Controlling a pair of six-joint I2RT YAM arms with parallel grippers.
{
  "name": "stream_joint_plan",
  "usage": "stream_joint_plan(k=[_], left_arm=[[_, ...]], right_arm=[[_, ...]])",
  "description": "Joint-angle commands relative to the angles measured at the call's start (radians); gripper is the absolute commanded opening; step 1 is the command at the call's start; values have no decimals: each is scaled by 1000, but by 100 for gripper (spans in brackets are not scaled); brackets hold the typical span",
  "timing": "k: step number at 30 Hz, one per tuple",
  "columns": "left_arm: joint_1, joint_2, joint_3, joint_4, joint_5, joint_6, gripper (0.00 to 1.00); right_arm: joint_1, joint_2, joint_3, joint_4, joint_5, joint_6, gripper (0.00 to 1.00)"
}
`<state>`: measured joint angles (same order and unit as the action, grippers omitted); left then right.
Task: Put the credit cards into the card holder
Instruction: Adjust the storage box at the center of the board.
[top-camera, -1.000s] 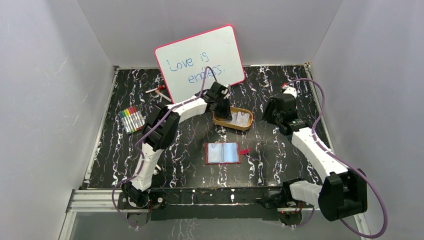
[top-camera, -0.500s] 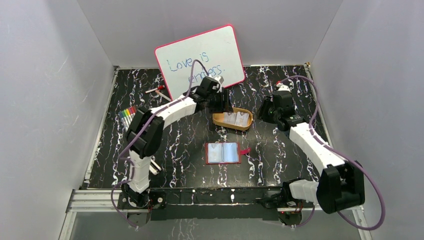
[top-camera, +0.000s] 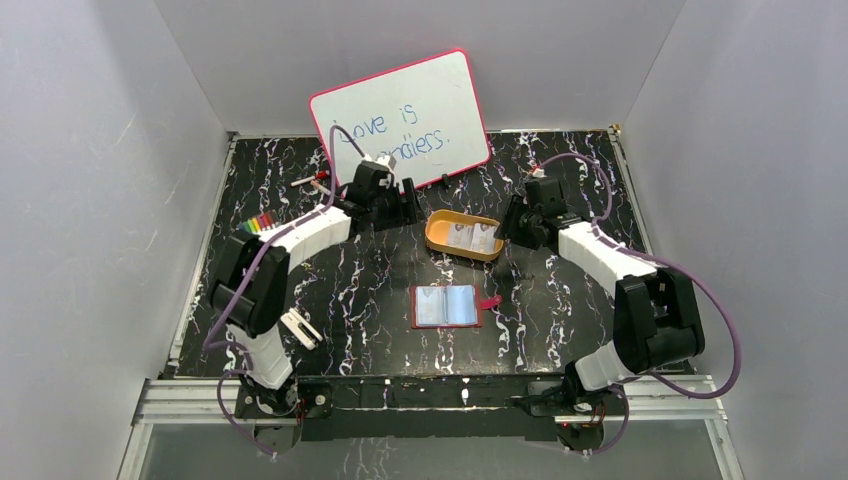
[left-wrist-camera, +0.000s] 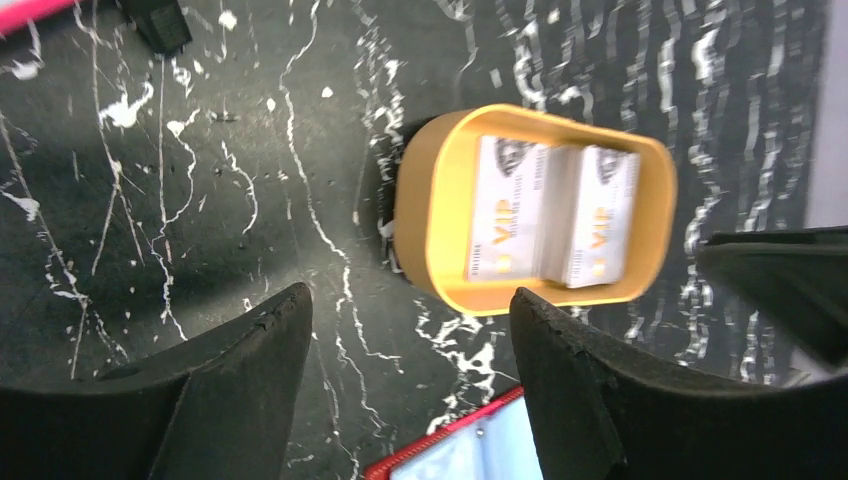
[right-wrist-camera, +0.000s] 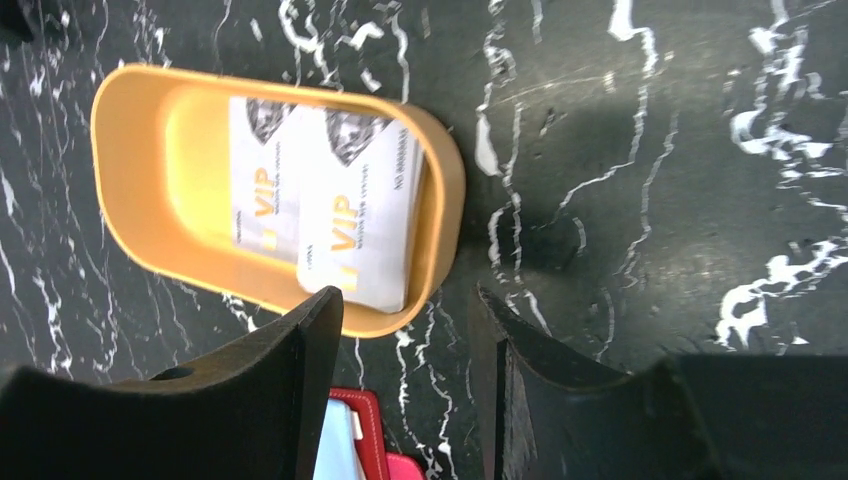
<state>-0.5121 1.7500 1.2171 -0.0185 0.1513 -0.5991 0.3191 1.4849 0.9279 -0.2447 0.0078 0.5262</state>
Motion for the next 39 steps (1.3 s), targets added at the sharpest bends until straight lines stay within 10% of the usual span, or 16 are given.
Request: stream_joint_plan(k=[1, 12, 24, 39], left_arm=[[-11, 56, 15, 39, 0, 36, 70], [-11, 119, 33, 46, 30, 26, 69], [-11, -29, -53, -32, 4, -7, 66], [-11, -156, -154, -20, 33, -22, 66]], right_arm=[[-44, 11, 43, 20, 43, 13, 58], [-52, 145, 124, -6, -39, -62, 47], [-12, 263, 272, -139, 92, -262, 1], [5, 405, 512, -246, 196, -573, 0]])
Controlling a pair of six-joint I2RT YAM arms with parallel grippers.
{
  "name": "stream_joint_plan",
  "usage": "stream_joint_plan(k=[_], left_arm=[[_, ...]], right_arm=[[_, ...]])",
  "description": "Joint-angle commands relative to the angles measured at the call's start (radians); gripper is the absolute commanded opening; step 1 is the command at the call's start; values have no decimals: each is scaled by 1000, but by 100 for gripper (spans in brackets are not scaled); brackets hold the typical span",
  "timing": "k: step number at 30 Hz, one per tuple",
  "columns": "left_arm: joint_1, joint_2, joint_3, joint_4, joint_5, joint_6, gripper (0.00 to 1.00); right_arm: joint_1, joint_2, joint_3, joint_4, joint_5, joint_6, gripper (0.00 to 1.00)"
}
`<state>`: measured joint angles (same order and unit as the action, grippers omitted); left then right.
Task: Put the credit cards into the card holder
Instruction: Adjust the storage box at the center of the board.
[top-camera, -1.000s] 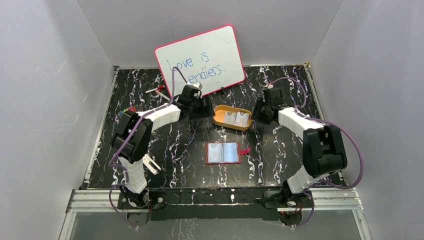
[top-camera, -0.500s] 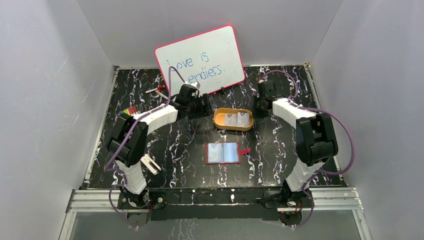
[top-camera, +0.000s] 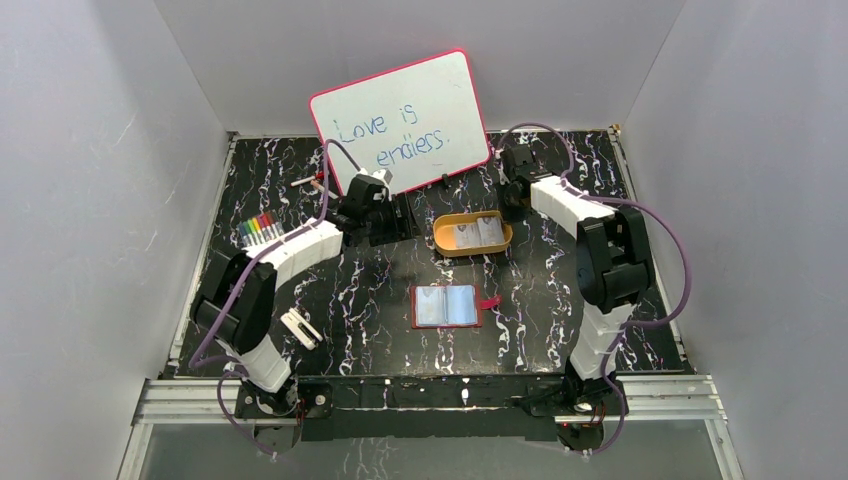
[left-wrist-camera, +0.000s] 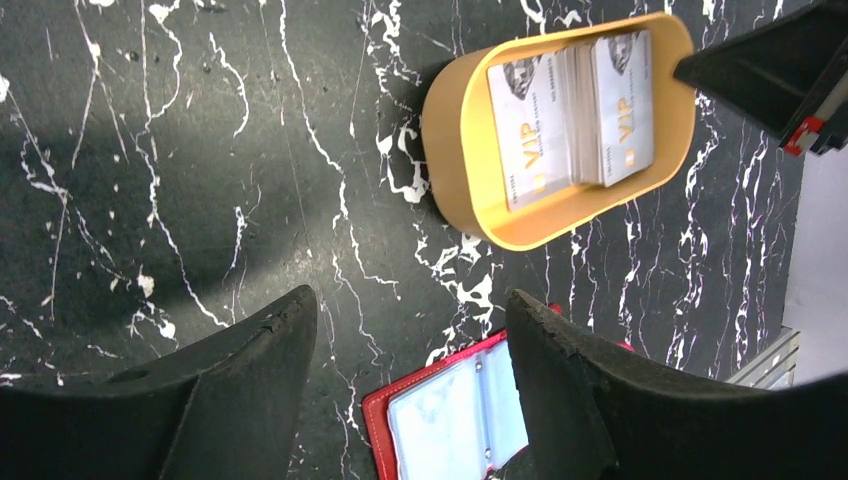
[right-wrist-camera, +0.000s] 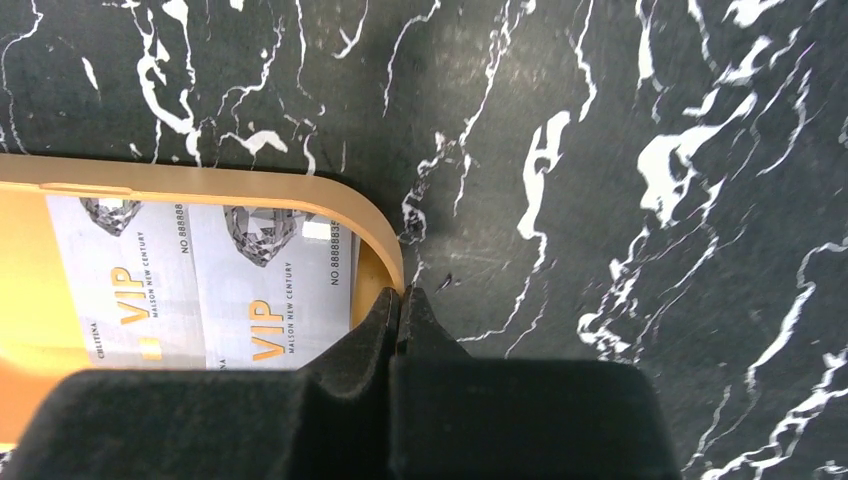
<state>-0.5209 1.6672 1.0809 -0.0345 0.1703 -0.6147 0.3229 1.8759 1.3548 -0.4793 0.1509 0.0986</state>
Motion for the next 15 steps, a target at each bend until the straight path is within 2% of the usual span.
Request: stream_joint_plan(k=[1, 7, 9, 10, 12, 15], left_arm=[[-2, -82, -22, -2, 15, -8, 66], [-2, -152, -65, -10, 20, -8, 66], [-2, -176, -82, -7, 19, -7, 66], [-2, -187, -87, -7, 17, -7, 66], [-2, -204, -91, -9, 14, -5, 66], [-2, -230, -83, -29, 12, -2, 66]], right_arm=[[1, 18, 90, -8, 51, -160, 0], [14, 15, 33, 46, 89, -235, 2], [17, -4, 8, 52, 124, -216, 31], [17, -22, 2, 54, 135, -196, 40], [18, -68, -1, 52, 152, -162, 52], [19, -160, 5, 58, 165, -113, 59]])
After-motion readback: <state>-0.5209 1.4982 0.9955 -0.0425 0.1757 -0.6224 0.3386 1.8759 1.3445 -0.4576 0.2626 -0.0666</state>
